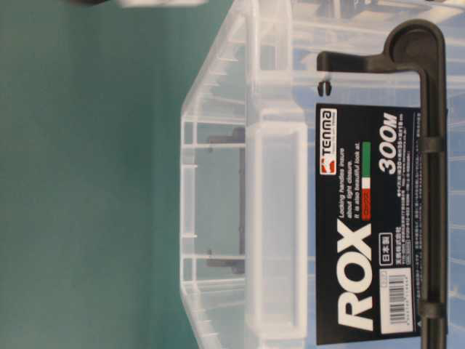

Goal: Pick the box from inside the plastic case

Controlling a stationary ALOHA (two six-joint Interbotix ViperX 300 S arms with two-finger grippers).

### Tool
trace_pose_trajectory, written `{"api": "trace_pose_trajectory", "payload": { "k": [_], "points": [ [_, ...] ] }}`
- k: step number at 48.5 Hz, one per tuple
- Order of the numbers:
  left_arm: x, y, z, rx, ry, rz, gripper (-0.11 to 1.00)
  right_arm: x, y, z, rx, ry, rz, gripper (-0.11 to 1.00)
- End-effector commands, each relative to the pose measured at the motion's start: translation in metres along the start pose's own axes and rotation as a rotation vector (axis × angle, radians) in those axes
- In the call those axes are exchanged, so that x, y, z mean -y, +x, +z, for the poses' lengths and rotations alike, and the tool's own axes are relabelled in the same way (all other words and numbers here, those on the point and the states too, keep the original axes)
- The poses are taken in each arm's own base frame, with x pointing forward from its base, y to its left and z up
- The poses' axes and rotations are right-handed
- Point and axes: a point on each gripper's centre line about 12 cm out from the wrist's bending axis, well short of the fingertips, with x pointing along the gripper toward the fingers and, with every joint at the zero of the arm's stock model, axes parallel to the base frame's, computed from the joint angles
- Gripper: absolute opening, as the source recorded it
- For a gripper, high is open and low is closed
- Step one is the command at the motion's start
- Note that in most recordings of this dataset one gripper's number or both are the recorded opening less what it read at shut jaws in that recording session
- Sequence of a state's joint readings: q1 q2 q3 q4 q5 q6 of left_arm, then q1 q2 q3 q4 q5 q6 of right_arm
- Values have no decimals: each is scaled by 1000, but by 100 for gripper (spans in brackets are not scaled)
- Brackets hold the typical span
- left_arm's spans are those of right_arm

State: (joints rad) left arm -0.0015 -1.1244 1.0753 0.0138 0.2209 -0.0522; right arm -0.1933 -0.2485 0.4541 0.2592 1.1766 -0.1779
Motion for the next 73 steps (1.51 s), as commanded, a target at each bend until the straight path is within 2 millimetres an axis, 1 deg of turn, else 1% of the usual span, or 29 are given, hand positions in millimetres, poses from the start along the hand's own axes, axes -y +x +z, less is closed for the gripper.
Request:
{"api": "trace_pose_trajectory", "payload": {
  "k": [1,2,4,10,16,27,39,47,51,66,68,73],
  "points": [
    [0,1,4,8,4,3,-7,3,21,-10,-2,-32,-47,65],
    [0,1,4,8,4,3,-7,4,27,-12,2,-39,-60,65],
    [0,1,5,9,2,3,-7,5,34,-14,6,-48,-74,65],
    [0,1,5,11,2,3,-7,9,49,-18,16,-62,-95,65],
    [0,1,5,12,1,3,-7,11,61,-23,0,-71,-104,64],
    [0,1,6,15,2,3,-7,15,76,-26,-11,-71,-114,64],
    [0,1,6,15,2,3,-7,17,82,-30,-27,-67,-114,64],
    [0,1,6,15,1,3,-7,16,82,-31,-33,-59,-113,64],
    [0,1,6,15,1,3,-7,15,82,-30,-30,-63,-113,62],
    [0,2,5,11,2,3,-7,13,79,-27,-11,-37,-113,62],
    [0,2,5,12,2,3,-7,13,78,-26,-9,-32,-113,65],
    [0,2,5,12,2,3,-7,10,74,-24,9,-44,-112,88]
  ]
}}
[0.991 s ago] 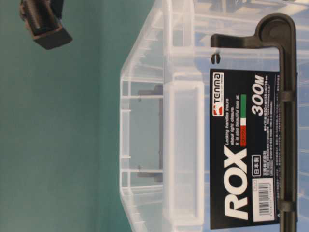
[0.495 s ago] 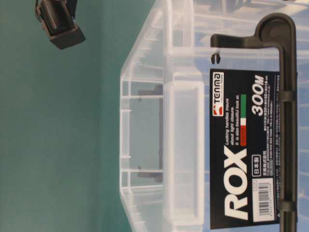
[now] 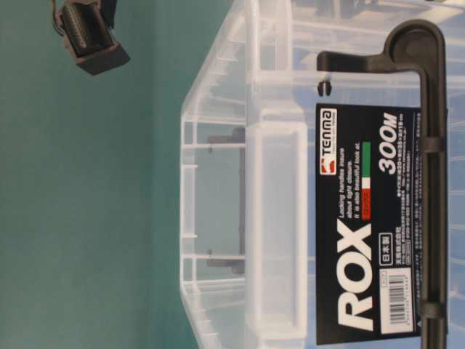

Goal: Pick the box from inside the plastic case

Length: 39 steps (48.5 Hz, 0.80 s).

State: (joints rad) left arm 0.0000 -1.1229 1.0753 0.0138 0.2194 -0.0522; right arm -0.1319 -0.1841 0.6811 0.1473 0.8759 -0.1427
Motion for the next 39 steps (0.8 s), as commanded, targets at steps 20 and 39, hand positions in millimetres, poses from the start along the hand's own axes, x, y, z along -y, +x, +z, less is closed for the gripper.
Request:
{"api": "trace_pose_trajectory", "payload": {
  "k": [20,39],
  "points": [
    [0,2,5,12,4,2,-7,-9,-59,17,244,-32,-12,93],
    [0,1,7,18,1,1,-7,-19,-138,16,643,-46,-26,93]
  ]
}}
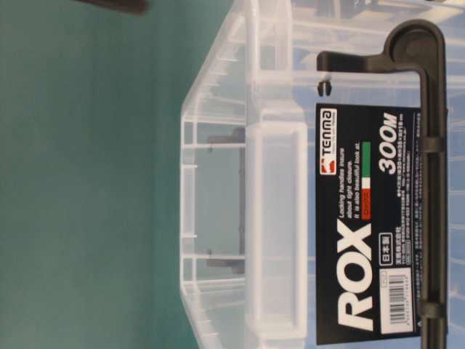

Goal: Pick the box from inside the plastic case

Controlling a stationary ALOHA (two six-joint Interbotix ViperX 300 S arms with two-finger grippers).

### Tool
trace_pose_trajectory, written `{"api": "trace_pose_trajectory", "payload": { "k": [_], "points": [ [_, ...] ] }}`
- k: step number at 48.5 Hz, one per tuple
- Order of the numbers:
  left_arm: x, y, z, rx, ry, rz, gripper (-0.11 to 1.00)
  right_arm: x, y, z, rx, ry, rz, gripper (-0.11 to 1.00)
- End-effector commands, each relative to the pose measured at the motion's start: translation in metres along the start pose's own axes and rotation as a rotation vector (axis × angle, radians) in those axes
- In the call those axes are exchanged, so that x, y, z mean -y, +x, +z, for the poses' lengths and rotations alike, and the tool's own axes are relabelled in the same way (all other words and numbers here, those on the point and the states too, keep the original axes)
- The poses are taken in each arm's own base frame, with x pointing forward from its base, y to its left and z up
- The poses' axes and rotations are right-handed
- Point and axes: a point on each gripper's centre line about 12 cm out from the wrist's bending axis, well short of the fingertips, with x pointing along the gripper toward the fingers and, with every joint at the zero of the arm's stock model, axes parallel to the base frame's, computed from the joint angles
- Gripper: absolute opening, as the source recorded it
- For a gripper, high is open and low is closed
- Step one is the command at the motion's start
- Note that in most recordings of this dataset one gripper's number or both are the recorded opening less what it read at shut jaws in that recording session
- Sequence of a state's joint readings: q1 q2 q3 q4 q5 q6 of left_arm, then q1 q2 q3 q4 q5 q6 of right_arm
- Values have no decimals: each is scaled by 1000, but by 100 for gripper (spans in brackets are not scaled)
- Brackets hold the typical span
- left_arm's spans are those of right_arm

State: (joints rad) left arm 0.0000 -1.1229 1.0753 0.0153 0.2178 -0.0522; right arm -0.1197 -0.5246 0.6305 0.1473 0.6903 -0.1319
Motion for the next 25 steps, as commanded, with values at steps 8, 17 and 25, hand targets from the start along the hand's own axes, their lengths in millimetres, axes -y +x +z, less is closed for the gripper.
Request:
{"api": "trace_pose_trajectory", "payload": {
  "k": [8,17,25],
  "points": [
    [0,0,7,20,1,1,-7,-8,-37,-1,231,-5,3,93],
    [0,-1,8,23,1,1,-7,-10,-72,-10,417,-9,-5,92],
    [0,0,7,22,0,1,-7,-11,-98,-27,527,-3,-3,92]
  ]
}}
